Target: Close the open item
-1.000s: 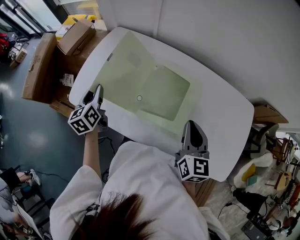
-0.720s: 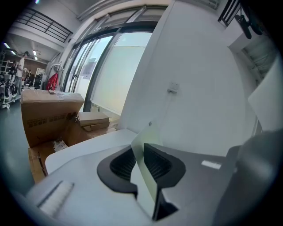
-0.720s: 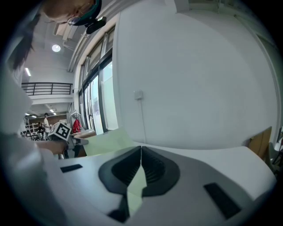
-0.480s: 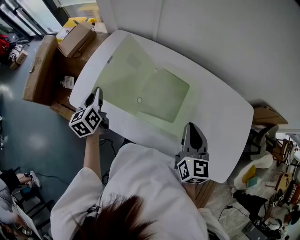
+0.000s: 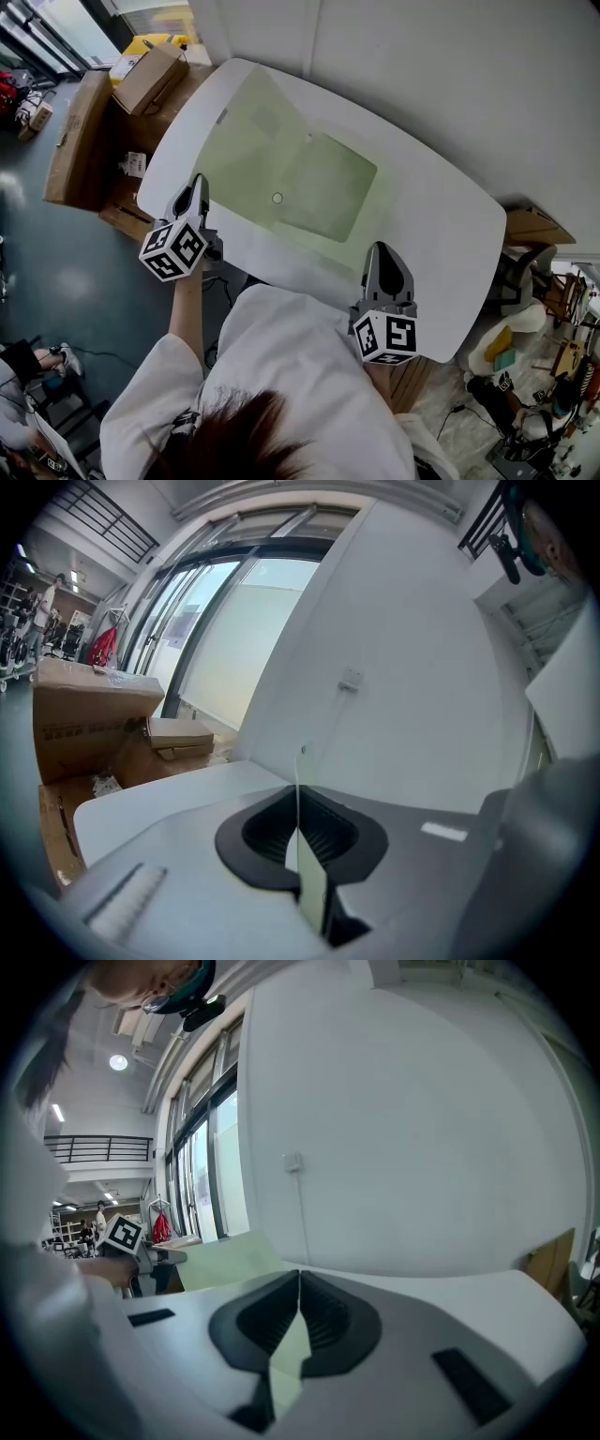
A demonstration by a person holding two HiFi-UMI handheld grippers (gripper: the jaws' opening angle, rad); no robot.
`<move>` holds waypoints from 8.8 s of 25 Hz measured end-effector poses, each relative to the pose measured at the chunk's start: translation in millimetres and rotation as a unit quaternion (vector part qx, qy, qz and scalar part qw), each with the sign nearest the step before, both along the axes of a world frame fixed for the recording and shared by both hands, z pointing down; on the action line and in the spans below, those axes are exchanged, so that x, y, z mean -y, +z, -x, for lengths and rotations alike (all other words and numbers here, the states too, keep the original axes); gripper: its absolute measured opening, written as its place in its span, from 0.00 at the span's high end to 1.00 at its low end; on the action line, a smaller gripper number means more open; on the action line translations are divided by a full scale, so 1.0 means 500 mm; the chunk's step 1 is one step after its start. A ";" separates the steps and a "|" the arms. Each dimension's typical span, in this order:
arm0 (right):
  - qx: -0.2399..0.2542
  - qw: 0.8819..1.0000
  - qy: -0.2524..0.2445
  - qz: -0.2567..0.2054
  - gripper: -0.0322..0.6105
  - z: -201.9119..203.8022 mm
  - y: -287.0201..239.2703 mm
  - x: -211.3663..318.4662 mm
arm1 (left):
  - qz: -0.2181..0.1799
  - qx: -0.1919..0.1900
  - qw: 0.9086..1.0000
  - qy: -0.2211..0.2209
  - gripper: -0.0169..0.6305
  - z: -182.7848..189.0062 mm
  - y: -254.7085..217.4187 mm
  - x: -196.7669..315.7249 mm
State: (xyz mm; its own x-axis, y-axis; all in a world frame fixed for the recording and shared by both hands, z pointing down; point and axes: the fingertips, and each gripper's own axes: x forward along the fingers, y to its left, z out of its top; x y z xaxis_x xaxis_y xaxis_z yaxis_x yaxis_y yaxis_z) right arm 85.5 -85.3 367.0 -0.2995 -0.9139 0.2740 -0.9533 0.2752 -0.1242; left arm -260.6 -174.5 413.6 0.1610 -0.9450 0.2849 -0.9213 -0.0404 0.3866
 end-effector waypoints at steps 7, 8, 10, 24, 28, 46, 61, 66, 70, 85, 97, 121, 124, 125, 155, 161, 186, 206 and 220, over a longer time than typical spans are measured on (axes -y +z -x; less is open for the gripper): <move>-0.001 1.000 0.000 0.000 0.93 0.002 0.002 0.001 | -0.024 0.018 0.999 0.025 0.96 -0.048 -0.031 -0.013; -0.001 1.000 0.000 0.000 0.93 0.002 0.003 0.001 | -0.026 0.020 0.999 0.028 0.96 -0.054 -0.033 -0.014; -0.001 1.000 0.001 0.000 0.93 0.002 0.003 0.001 | -0.029 0.023 0.999 0.034 0.96 -0.065 -0.039 -0.017; 0.003 1.000 0.011 0.000 0.93 -0.009 0.004 -0.003 | -0.052 0.075 0.993 0.076 0.96 -0.144 -0.074 -0.036; 0.004 1.000 0.010 0.000 0.93 -0.007 0.004 -0.003 | -0.056 0.083 0.991 0.086 0.96 -0.163 -0.080 -0.041; 0.000 1.000 0.010 0.004 0.93 -0.007 0.005 -0.009 | -0.073 0.087 0.985 0.127 0.96 -0.231 -0.094 -0.052; 0.004 1.000 -0.005 0.003 0.93 0.009 0.007 -0.007 | -0.078 0.096 0.981 0.151 0.96 -0.266 -0.092 -0.061; 0.007 1.000 -0.003 -0.001 0.93 0.008 0.003 -0.005 | -0.073 0.106 0.978 0.163 0.96 -0.270 -0.088 -0.065; 0.011 1.000 0.002 -0.003 0.93 0.005 0.002 -0.010 | -0.074 0.110 0.977 0.166 0.96 -0.277 -0.087 -0.069; 0.023 0.999 0.026 -0.007 0.93 -0.029 0.000 -0.024 | -0.079 0.127 0.968 0.201 0.96 -0.347 -0.085 -0.083; 0.031 0.999 0.040 -0.003 0.93 -0.040 0.006 -0.033 | -0.078 0.138 0.959 0.234 0.96 -0.387 -0.080 -0.091; 0.047 0.994 0.101 0.014 0.93 -0.086 0.073 -0.076 | -0.065 0.161 0.942 0.286 0.95 -0.444 -0.071 -0.110; 0.046 0.994 0.102 0.015 0.93 -0.080 0.074 -0.079 | -0.066 0.160 0.939 0.297 0.95 -0.451 -0.069 -0.115; 0.046 0.994 0.102 0.017 0.93 -0.079 0.076 -0.079 | -0.067 0.160 0.938 0.301 0.95 -0.455 -0.068 -0.117; 0.040 0.990 0.136 0.025 0.93 -0.089 0.082 -0.101 | -0.074 0.180 0.895 0.401 0.94 -0.563 -0.010 -0.157; 0.038 0.990 0.134 0.027 0.93 -0.092 0.084 -0.099 | -0.070 0.185 0.888 0.415 0.94 -0.583 0.006 -0.164; 0.036 0.990 0.130 0.036 0.93 -0.115 0.096 -0.075 | -0.057 0.204 0.868 0.449 0.93 -0.640 0.052 -0.177; 0.036 0.988 0.144 0.037 0.94 -0.127 0.099 -0.081 | -0.042 0.226 0.847 0.479 0.93 -0.664 0.111 -0.202; 0.033 0.988 0.148 0.032 0.93 -0.123 0.089 -0.085 | -0.037 0.231 0.839 0.491 0.92 -0.680 0.131 -0.204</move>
